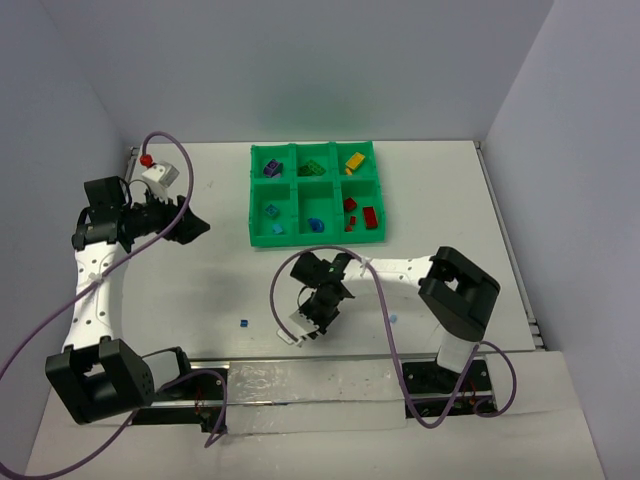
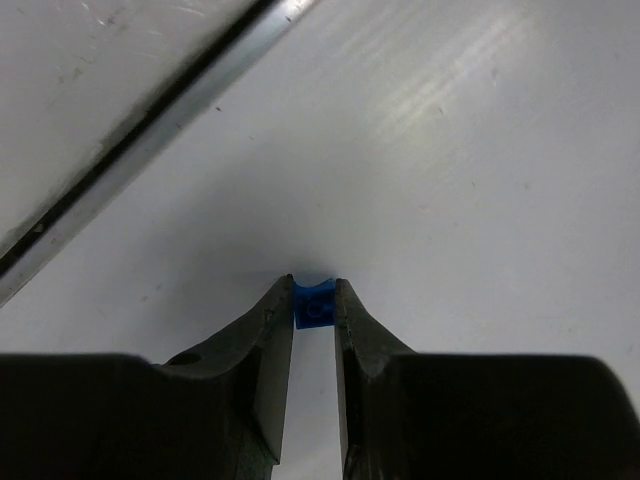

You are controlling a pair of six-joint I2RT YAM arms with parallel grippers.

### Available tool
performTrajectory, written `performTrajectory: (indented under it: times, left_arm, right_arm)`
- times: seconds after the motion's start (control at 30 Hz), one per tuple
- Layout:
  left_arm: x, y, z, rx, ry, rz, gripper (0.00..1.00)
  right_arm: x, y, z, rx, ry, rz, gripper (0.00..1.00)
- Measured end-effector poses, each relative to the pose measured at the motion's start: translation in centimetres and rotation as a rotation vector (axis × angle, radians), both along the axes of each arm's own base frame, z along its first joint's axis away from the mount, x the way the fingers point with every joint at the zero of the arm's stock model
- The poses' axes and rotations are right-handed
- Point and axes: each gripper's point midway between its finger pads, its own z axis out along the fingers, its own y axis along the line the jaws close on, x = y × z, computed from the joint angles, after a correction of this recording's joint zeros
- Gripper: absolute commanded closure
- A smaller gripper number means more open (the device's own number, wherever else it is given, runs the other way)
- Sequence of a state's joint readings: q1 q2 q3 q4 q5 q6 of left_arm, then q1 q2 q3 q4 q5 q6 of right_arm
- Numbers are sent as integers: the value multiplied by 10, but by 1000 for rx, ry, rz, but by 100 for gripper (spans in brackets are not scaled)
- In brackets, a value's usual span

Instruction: Sort the legos into containers by color

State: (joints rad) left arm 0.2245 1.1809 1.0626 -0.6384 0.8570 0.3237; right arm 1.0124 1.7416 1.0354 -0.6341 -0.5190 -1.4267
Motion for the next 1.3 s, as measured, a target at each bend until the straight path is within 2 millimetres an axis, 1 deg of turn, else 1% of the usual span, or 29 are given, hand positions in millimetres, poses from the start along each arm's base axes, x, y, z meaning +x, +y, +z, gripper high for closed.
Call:
performTrajectory:
  times: [0.07,0.13,0.23,0.37,0.43,0.5,0.53,0.6,0.67,0.77,0.87,0.93,1.13,1.17,1.27,1.3]
  left_arm:
    - [0,0,0,9,-9,-7,25]
    - [1,1,-1,20,-17,-14,26]
    - [3,3,-4,41,-29,-28,25]
    - [5,4,-11,83,-38,-54,26]
    - [4,2,-18,115,-42,-84,27]
    - [1,-2,-26,145,-44,-121,27]
    - [-1,-5,-31,161,-45,-144,27]
    - [-8,-12,-42,193,-39,-197,28]
    - [-17,-19,-53,218,-24,-252,28]
    - [-29,-26,-66,269,-21,-343,29]
    - [-45,-32,-81,324,-7,-446,30]
    - [-57,-39,-90,357,5,-524,30]
    - [-96,-60,-115,441,58,-727,31]
    - [-103,-63,-119,455,67,-757,31]
    - [-123,-71,-132,495,96,-840,31]
    - [-130,-72,-137,509,105,-864,31]
  right_arm:
    - [14,0,6,6,6,-66,80]
    - [35,3,18,32,3,-145,80]
    - [74,9,47,103,-13,-273,81]
    - [129,15,96,222,-20,-451,81]
    - [164,14,124,286,-26,-553,81]
    - [201,13,147,348,-18,-655,82]
    - [220,11,155,374,-12,-703,82]
    - [253,8,163,407,-8,-784,82]
    - [278,-1,158,415,11,-859,82]
    - [294,-7,137,384,62,-930,82]
    - [295,-5,111,342,117,-961,80]
    - [293,-4,99,318,147,-976,78]
    - [293,-2,82,290,199,-1029,63]
    - [294,-2,79,287,204,-1040,59]
    - [297,-3,74,279,211,-1071,43]
    - [298,-3,73,278,213,-1079,42]
